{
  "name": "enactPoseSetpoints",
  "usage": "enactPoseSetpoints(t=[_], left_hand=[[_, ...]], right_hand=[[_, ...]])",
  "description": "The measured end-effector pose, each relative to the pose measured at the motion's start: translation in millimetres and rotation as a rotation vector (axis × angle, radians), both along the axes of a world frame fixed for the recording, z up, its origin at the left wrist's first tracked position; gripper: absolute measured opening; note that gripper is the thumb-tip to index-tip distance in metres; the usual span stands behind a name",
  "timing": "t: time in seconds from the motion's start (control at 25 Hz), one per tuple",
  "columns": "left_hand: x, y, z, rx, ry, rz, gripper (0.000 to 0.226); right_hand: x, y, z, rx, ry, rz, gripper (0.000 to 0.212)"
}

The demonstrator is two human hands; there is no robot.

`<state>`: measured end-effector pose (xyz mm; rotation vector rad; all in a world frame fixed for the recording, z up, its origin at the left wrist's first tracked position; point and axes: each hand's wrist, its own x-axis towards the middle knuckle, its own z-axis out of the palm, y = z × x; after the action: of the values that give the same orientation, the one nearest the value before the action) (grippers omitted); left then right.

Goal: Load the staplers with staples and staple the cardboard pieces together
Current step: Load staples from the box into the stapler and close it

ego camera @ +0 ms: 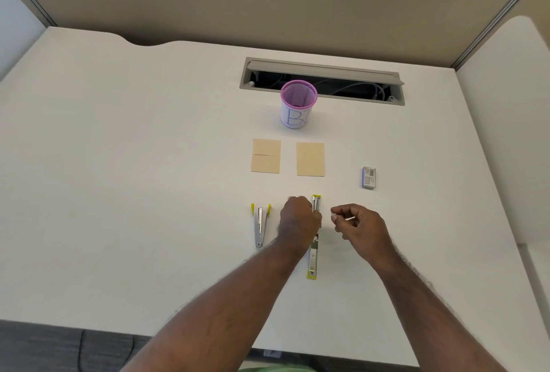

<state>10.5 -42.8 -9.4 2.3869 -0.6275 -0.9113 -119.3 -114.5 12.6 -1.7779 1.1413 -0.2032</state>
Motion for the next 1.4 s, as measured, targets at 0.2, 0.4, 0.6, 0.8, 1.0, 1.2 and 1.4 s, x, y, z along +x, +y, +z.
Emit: enactPoseSetpoints(t=[0.2,0.4,0.6,0.8,1.0,1.2,1.4], left_hand=[[13.4,9.6,8.2,-0.149,-0.041,0.013,0.024],[70.1,30.0,5.6,-0.279,-0.394,-0.018,0.033],[123.5,39.3,-22.5,-0.033,-0.594,-0.115,0.056],[143.6,48.0,-42.5,0.071,-0.663,-0.116,0.056],[140.2,51.1,-51.9,0.067,-0.688,-0.134,0.058],[145.8,50.8,-59.5,0.066,-0.686,-0.138,0.057],[146.6,50.6,-62.6,0.059,-0.701,-0.134,0.056]], right_hand=[[9.9,-12.0,5.9,-0.013,-0.074,-0.037,0.007],[38.9,-31.4,16.2,-0.174,-0.155,-0.028,0.015],[91.0,-57.0,22.6,-0.302,-0.157,0.023,0.013],[145.4,-83.6,29.3,-0.401,-0.080,0.062,0.012],[185.5,-97.5,34.7,-0.434,-0.004,-0.016,0.009],[221.0,-103.9,41.3,-0.515,0.062,-0.079,0.019],[239.2,-106.1,41.7,-0.528,0.151,-0.070,0.026]])
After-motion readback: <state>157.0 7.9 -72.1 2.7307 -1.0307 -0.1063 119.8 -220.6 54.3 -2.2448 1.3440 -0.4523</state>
